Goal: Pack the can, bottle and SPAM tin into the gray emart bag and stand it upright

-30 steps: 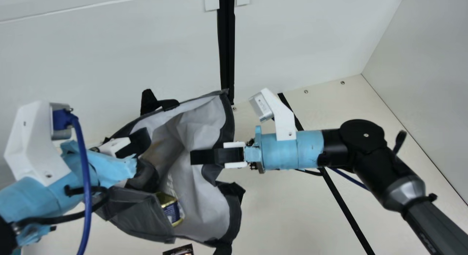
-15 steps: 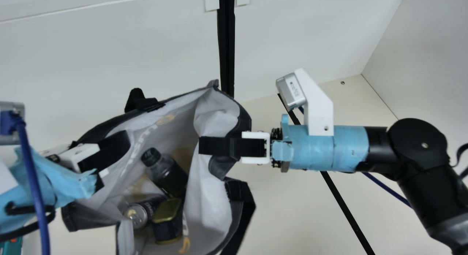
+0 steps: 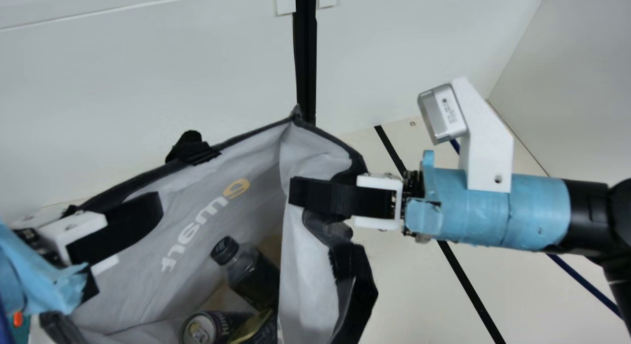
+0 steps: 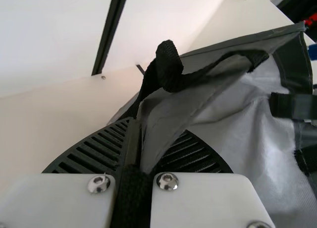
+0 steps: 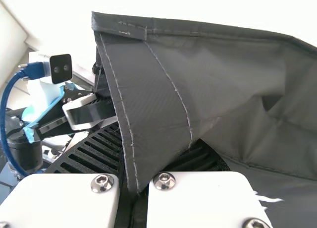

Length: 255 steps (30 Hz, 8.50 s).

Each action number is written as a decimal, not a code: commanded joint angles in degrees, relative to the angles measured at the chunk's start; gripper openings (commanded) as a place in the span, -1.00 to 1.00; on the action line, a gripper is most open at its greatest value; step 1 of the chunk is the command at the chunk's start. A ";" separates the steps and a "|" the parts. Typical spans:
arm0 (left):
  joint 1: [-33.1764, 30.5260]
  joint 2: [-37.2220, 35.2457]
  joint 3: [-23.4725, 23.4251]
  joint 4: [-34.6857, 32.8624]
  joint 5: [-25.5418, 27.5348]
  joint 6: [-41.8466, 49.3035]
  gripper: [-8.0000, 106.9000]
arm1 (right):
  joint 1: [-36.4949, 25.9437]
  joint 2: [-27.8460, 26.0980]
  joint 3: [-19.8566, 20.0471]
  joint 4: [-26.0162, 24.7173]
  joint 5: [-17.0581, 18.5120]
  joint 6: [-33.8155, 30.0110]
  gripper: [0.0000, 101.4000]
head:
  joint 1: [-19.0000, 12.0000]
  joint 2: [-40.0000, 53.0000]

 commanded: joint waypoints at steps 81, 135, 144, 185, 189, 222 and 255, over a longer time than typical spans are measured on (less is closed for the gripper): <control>2.96 30.53 -15.93 -11.81 -1.13 22.17 -1.00 | 2.25 16.54 -3.73 -14.44 -4.40 -11.18 -1.00 | -1.30 -0.05; 2.28 28.04 -12.23 -12.90 -3.62 24.03 0.71 | 4.05 16.54 -3.67 -15.06 -6.31 -10.23 -1.00 | -1.30 -0.05; 2.50 24.78 -9.88 -14.98 -5.83 26.51 0.71 | 4.05 16.54 -3.67 -15.06 -6.26 -10.23 -1.00 | -1.30 -0.05; 14.73 -2.40 6.74 18.43 -11.21 10.84 0.71 | 4.05 16.54 -3.67 -15.06 -6.26 -10.23 -1.00 | -1.30 -0.05; 14.67 -4.12 8.03 25.18 -10.04 6.71 0.71 | 4.05 16.54 -3.67 -15.06 -6.26 -10.23 -1.00 | -1.30 -0.05; 13.13 -6.74 10.79 36.95 -7.36 -1.04 0.71 | 3.08 15.08 -2.59 -18.69 -6.43 -7.21 -1.00 | -1.30 -0.05; 13.13 -6.74 10.79 36.95 -7.36 -1.04 0.71 | -5.61 14.56 -8.64 -39.17 -13.72 3.44 -1.00 | -1.30 -0.05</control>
